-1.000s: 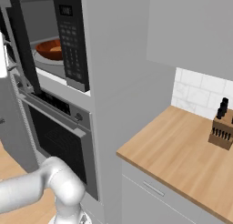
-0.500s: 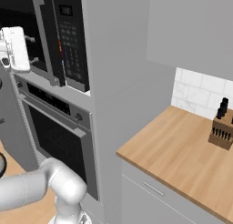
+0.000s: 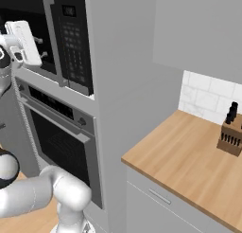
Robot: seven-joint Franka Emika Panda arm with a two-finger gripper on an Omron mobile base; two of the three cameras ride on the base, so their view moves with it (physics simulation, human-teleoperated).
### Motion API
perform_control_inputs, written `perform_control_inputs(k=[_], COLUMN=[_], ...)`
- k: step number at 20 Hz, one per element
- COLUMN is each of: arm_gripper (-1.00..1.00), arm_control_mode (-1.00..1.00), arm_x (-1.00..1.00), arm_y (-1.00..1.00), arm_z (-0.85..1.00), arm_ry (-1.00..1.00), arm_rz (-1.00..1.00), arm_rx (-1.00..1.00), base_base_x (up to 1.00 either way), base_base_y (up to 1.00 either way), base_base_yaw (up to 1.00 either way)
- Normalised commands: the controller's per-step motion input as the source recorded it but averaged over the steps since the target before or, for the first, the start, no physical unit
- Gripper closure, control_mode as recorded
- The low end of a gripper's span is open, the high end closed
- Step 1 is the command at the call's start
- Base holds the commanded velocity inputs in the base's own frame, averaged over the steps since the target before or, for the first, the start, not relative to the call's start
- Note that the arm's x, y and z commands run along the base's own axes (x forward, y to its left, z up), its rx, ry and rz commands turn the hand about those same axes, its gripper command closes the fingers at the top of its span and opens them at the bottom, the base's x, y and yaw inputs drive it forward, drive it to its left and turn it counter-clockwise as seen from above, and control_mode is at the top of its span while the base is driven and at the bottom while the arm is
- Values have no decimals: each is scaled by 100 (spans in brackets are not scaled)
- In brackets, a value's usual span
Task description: Open the microwave, place the bowl with waffle inside the microwave, then close the microwave door and turn it on.
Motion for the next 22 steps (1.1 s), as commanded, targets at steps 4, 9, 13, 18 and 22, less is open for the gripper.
perform_control_inputs(k=[4, 9, 13, 18, 22], arm_gripper=[-100, -100, -100, -100, -100], arm_control_mode=[-100, -100, -100, -100, -100], arm_x=[9, -99, -100, -91, -86], arm_y=[4, 2, -15, 0, 4], arm_z=[-30, 0, 5, 5, 0], arm_ry=[1, -19, -2, 8, 11], arm_rz=[15, 1, -1, -6, -4], arm_rx=[0, 0, -1, -22, -40], base_base_x=[0, 0, 0, 0, 0], base_base_y=[0, 0, 0, 0, 0], base_base_yaw=[0, 0, 0, 0, 0])
